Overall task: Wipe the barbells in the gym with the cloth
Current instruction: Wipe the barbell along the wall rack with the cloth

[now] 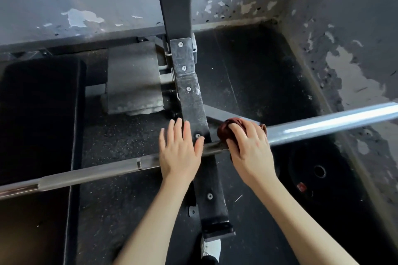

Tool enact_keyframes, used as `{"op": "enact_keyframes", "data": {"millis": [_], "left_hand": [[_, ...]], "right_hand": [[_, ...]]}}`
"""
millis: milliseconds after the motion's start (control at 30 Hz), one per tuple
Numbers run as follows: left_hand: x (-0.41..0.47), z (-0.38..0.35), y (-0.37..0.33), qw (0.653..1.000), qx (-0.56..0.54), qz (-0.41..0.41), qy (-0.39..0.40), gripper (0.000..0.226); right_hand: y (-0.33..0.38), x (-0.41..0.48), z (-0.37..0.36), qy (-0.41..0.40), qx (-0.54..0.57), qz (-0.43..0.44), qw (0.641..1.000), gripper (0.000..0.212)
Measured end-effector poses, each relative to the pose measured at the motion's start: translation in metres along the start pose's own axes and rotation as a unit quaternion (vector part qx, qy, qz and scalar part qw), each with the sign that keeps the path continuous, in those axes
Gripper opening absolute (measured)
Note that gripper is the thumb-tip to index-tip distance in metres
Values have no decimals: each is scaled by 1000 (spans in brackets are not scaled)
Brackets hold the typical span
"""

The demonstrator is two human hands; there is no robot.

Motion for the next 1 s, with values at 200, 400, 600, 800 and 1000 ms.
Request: {"op": "enact_keyframes", "data": {"millis": [200, 400, 600, 800, 1000], "left_hand": [[6, -1, 2, 999, 24, 25, -5, 65], [2, -2, 1, 999, 35, 22, -18, 63], [-6, -1, 0, 998, 34, 48, 0, 65], [-26, 1, 0, 998, 47, 23, 22, 68], [-13, 4, -19, 999, 39, -15, 24, 73]], "right_hand": [[1, -47, 0, -6, 17, 13, 1000, 37], [-7, 44, -4, 95, 49, -70, 992, 24], [7, -38, 3, 0, 35, 9, 999, 37], [-4, 24, -2, 96, 24, -75, 992, 28], [8, -36, 7, 0, 40, -14, 999, 30]]}}
Point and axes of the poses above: each hand's wrist, its own x-axis towards the middle knuckle, its own z-axis out of the back of the hand, y = z × x, the point moved 4 cm from there along x, towards the middle knuckle, and after that the axes turned 10 degrees about z, right-handed, at the moved point
